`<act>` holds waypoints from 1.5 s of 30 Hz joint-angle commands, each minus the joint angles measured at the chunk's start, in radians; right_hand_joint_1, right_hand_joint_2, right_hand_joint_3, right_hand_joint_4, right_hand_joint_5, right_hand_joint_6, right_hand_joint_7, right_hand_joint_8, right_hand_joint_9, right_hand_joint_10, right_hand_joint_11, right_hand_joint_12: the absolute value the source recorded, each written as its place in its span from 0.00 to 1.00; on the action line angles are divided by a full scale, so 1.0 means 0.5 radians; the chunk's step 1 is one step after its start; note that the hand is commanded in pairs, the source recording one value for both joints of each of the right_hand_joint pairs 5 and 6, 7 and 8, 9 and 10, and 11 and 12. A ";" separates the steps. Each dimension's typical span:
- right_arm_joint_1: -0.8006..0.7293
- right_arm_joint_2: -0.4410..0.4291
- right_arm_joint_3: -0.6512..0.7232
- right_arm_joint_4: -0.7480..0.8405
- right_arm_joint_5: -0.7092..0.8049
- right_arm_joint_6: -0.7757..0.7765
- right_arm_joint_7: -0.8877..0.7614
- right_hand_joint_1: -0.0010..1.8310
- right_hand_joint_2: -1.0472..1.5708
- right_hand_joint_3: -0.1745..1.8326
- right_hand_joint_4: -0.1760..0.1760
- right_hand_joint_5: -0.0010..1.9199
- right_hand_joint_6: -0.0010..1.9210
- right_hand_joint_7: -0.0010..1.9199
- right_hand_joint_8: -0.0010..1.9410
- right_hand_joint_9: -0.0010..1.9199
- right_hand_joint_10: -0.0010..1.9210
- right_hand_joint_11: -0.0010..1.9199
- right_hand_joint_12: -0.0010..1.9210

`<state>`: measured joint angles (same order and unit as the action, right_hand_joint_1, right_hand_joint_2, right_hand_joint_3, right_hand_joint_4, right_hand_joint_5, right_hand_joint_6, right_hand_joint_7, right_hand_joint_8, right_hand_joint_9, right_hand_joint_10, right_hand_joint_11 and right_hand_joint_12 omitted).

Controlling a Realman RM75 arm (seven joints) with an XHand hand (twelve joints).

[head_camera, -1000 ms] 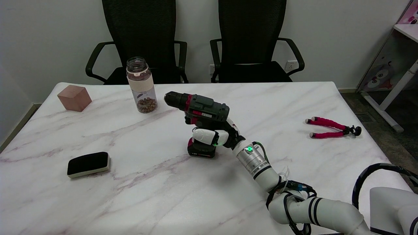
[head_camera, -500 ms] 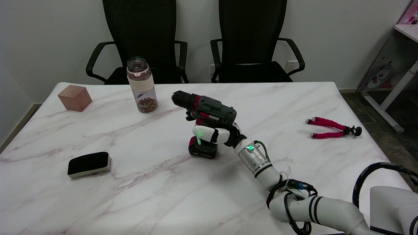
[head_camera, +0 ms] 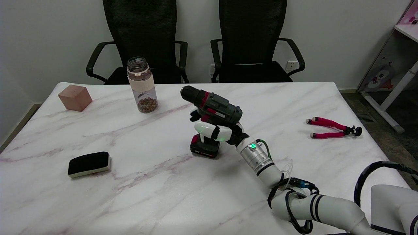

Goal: Pick up the power screwdriver.

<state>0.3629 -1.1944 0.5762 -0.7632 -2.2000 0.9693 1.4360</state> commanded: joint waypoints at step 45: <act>0.111 0.055 0.016 -0.005 0.004 -0.009 0.006 0.49 0.63 0.41 1.00 0.98 0.98 0.98 0.97 1.00 1.00 0.93 0.93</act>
<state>0.3977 -1.1862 0.5742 -0.7311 -2.2008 0.9569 1.4387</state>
